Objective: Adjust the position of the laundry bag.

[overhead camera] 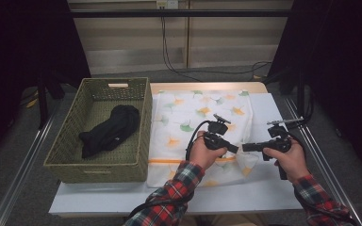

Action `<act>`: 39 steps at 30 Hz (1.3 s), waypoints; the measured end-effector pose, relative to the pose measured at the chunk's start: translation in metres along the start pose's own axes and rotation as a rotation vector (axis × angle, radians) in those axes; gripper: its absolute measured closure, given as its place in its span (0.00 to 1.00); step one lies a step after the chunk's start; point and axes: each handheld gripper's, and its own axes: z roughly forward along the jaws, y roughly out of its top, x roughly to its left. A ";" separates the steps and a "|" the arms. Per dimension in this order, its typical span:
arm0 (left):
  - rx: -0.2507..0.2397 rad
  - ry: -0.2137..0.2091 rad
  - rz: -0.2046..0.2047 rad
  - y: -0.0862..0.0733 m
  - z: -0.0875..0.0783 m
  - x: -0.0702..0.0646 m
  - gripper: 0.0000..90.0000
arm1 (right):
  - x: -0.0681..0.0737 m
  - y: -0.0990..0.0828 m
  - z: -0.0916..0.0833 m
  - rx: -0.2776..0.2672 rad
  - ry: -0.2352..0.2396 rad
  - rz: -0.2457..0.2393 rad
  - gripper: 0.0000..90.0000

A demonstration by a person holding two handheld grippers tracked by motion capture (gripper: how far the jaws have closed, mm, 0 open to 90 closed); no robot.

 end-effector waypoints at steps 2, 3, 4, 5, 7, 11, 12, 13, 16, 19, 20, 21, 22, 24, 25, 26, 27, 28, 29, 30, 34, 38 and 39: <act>-0.006 -0.009 -0.004 -0.001 0.000 -0.001 0.91 | 0.000 -0.001 -0.002 -0.003 0.005 0.006 0.96; 0.009 -0.011 0.002 -0.002 -0.001 -0.002 0.87 | 0.000 -0.001 -0.002 -0.006 0.004 0.003 0.96; 0.011 -0.003 0.011 -0.003 0.000 -0.004 0.82 | 0.000 -0.001 -0.003 -0.008 0.002 0.001 0.96; 0.016 -0.016 0.016 -0.003 0.001 -0.006 0.81 | 0.001 -0.001 -0.004 -0.011 0.000 0.003 0.96; 0.017 0.010 0.021 -0.003 0.003 -0.007 0.83 | 0.001 -0.001 -0.004 -0.010 0.002 0.003 0.96; 0.009 0.001 0.022 -0.002 0.003 -0.003 0.88 | 0.002 0.000 -0.004 -0.012 0.001 0.000 0.96; 0.005 0.001 0.006 -0.002 0.003 -0.003 0.89 | 0.001 0.000 -0.003 -0.011 -0.001 -0.002 0.96; 0.008 -0.007 0.013 -0.002 0.003 -0.002 0.89 | 0.001 0.000 -0.003 -0.011 0.001 -0.001 0.96; -0.002 -0.022 0.007 -0.001 0.000 -0.001 0.90 | 0.001 -0.001 -0.003 -0.013 0.005 -0.001 0.96; -0.005 -0.018 0.009 -0.001 0.000 -0.003 0.90 | 0.001 0.000 -0.003 -0.013 0.008 0.003 0.96; -0.001 -0.017 0.007 0.000 0.000 -0.003 0.90 | 0.001 0.000 -0.003 -0.013 0.006 0.000 0.96; 0.005 -0.024 0.007 0.000 -0.001 -0.002 0.90 | 0.002 0.000 -0.003 -0.014 0.005 0.000 0.96; 0.005 -0.025 0.009 0.000 -0.001 -0.002 0.90 | 0.002 0.000 -0.003 -0.015 0.006 0.002 0.96; 0.000 -0.028 0.008 0.000 -0.001 -0.002 0.90 | 0.001 0.000 -0.004 -0.016 0.008 0.005 0.96; 0.002 -0.029 0.012 0.000 -0.001 -0.002 0.90 | 0.001 0.000 -0.004 -0.017 0.005 0.006 0.96; 0.003 -0.023 0.015 0.000 -0.002 -0.002 0.90 | 0.001 -0.001 -0.004 -0.016 0.005 0.008 0.96; -0.011 -0.028 0.014 0.000 -0.003 -0.001 0.91 | 0.001 -0.001 -0.004 -0.013 0.004 0.007 0.96; -0.023 -0.016 -0.003 0.000 -0.004 -0.002 0.91 | 0.000 -0.001 -0.004 -0.013 0.003 0.005 0.96; -0.001 -0.027 0.015 0.001 -0.004 -0.001 0.91 | 0.000 -0.002 -0.004 -0.013 0.003 0.007 0.96; -0.001 -0.028 0.009 0.001 -0.003 -0.001 0.91 | 0.000 -0.002 -0.005 -0.015 0.007 0.011 0.96; 0.012 -0.036 0.013 0.002 -0.001 -0.003 0.94 | 0.001 -0.002 -0.005 -0.018 0.000 0.003 0.96; 0.019 -0.043 0.008 0.003 0.001 -0.004 0.99 | 0.001 -0.002 -0.004 -0.017 0.000 0.006 0.96; 0.018 -0.053 0.005 0.003 0.001 -0.003 0.99 | 0.002 -0.002 -0.004 -0.015 -0.002 0.003 0.96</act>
